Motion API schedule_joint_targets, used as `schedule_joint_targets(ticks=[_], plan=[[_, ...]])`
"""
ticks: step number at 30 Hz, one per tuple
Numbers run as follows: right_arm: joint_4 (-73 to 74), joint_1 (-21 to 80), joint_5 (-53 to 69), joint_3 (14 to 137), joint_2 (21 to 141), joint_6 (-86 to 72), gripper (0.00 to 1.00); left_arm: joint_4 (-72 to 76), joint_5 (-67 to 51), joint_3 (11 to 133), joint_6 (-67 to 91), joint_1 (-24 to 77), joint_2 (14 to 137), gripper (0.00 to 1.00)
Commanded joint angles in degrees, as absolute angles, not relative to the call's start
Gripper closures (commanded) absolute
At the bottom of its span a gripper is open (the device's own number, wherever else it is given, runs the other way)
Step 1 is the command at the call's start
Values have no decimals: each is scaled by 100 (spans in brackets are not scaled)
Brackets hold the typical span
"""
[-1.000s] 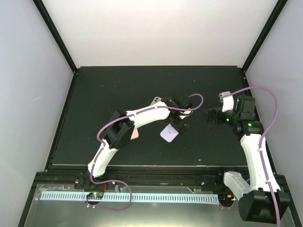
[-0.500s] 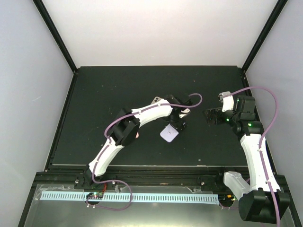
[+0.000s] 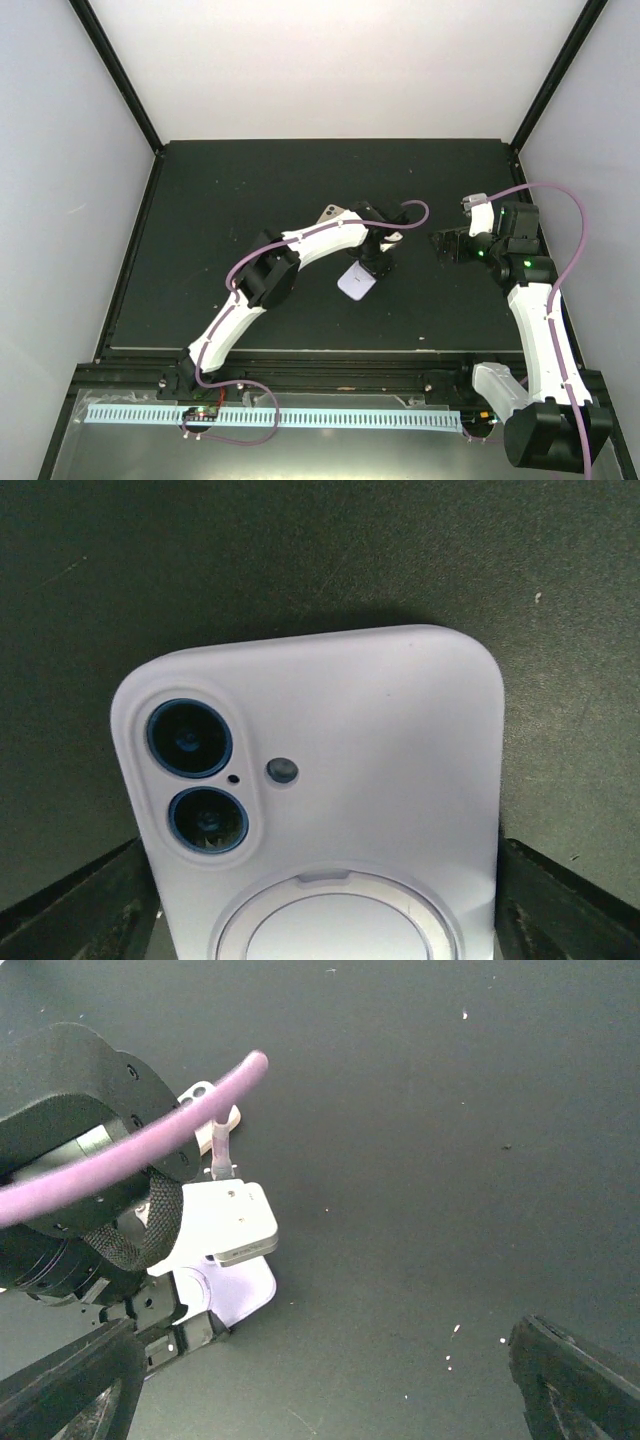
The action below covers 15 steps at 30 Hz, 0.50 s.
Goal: Take the phone out of the phone case
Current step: Pick up the phone at the center of the board.
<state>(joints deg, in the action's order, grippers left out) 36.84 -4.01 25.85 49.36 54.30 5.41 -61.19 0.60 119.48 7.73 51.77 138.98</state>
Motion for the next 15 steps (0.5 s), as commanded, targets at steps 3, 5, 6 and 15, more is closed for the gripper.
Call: schedule_joint_targets(ticks=[3, 5, 6, 15], plan=[[3581, -433, 2558, 4961, 5430, 477, 0, -6535, 117, 12142, 777, 5142, 14011, 22], [3581, -431, 2558, 4956, 5439, 474, 0, -6550, 47, 12069, 770, 5148, 13892, 28], [3579, -434, 2558, 4957, 5442, 475, 0, -6537, 23, 11996, 771, 5142, 13790, 31], [3556, -434, 2597, 4942, 5484, 455, 0, -5386, -93, 10235, 1037, 5146, 11595, 41]])
